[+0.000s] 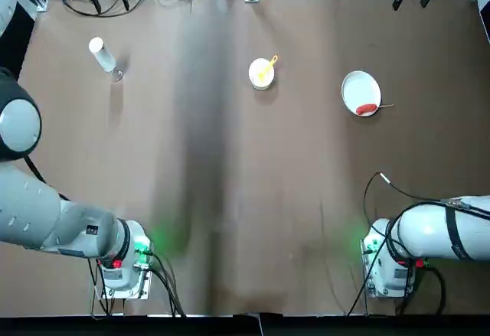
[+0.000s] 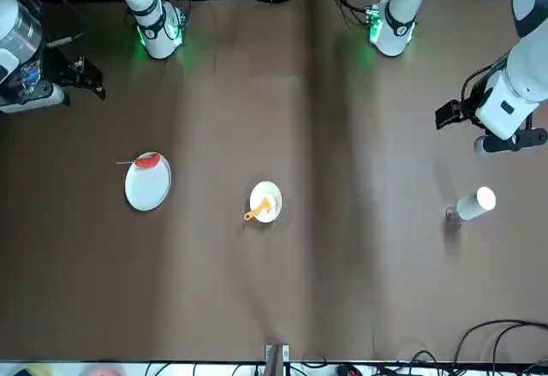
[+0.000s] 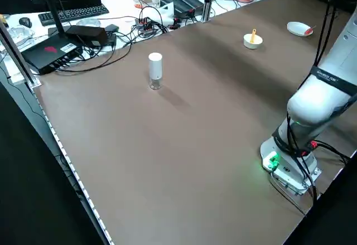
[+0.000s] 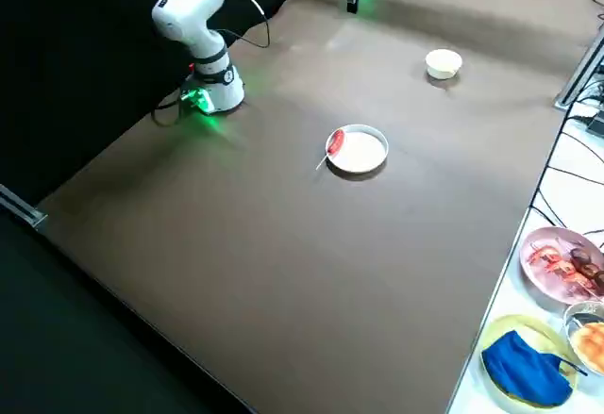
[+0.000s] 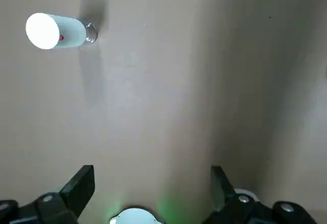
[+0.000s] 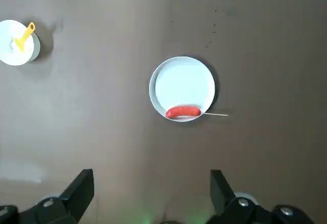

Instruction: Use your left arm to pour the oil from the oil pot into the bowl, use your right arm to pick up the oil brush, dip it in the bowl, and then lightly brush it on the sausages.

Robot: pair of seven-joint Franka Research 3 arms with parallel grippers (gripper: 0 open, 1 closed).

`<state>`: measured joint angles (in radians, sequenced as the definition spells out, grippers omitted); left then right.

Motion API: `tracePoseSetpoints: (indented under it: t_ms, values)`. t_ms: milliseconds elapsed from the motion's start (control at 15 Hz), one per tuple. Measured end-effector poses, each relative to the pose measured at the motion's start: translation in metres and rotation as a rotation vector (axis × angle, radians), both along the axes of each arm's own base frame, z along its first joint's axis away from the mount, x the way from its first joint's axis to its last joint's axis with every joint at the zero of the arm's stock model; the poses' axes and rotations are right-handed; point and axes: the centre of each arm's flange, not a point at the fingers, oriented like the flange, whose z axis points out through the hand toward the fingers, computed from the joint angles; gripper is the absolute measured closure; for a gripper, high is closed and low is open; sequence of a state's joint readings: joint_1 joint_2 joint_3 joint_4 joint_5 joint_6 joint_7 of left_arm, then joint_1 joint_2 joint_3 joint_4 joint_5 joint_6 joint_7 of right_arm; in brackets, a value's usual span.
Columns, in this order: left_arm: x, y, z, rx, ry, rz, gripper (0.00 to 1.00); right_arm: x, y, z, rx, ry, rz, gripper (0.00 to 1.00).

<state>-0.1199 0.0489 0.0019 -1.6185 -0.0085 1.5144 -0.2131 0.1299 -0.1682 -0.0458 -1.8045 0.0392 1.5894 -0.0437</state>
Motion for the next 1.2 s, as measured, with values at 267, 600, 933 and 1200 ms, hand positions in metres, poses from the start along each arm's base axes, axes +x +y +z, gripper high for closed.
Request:
tracePoseSetpoints:
  t_ms: [267,600,933,1200]
  values:
    - [0.0,0.0,0.0,0.0,0.0,0.0,0.0,-0.0001,0.0015,0.0,0.0,0.0,0.003,0.0]
    - [0.0,-0.0001,-0.0001,0.0,0.0,0.0,0.0,0.0,0.0019,-0.0004,0.0,-0.001,0.003,0.0]
    - [0.0,0.0,-0.0003,0.006,0.0,-0.005,0.0,0.0008,-0.0008,0.0,0.001,-0.006,-0.002,0.0]
    - [-0.0005,-0.0049,-0.0008,0.059,-0.006,-0.033,0.0,0.0008,-0.0008,-0.0001,0.001,-0.006,-0.002,0.0]
